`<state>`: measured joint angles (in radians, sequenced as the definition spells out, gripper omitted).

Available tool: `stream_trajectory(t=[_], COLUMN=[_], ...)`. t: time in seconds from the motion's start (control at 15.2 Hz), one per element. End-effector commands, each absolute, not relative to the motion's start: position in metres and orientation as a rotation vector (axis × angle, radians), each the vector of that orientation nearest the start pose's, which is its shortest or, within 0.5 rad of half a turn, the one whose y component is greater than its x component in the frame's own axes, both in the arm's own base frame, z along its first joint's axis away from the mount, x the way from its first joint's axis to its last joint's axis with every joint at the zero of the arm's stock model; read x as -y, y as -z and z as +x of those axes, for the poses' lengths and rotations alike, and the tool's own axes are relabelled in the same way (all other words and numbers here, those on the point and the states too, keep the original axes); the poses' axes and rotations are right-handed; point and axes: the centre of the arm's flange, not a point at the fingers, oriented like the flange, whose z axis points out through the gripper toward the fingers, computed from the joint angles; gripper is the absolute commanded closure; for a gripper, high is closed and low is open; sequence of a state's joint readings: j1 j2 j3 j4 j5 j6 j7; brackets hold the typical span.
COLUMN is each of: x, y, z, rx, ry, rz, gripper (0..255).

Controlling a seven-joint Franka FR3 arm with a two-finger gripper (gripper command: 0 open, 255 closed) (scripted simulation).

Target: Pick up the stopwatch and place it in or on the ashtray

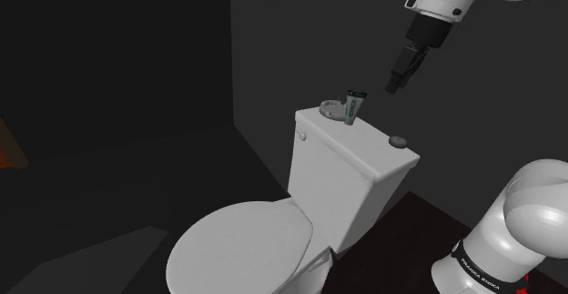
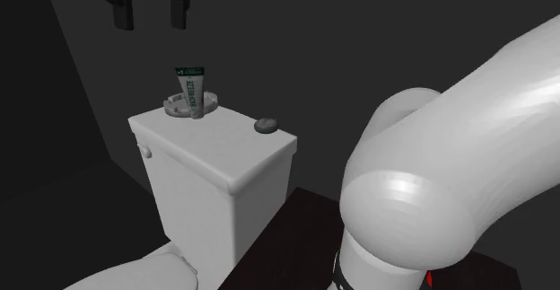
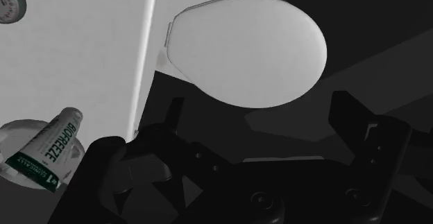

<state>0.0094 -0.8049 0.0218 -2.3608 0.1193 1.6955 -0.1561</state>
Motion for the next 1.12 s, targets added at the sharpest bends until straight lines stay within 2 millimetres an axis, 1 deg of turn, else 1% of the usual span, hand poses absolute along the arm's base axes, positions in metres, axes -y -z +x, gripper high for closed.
stream_trajectory(t=[0.0,0.53,1.06], x=[-0.023,0.044,0.114], y=[-0.606,-0.535,-0.465], z=[0.314,0.322,0.321], rx=[0.266,-0.012,-0.297], ry=[0.222,0.306,0.39], rz=[-3.028,-3.074,-3.093], gripper=[0,0,0])
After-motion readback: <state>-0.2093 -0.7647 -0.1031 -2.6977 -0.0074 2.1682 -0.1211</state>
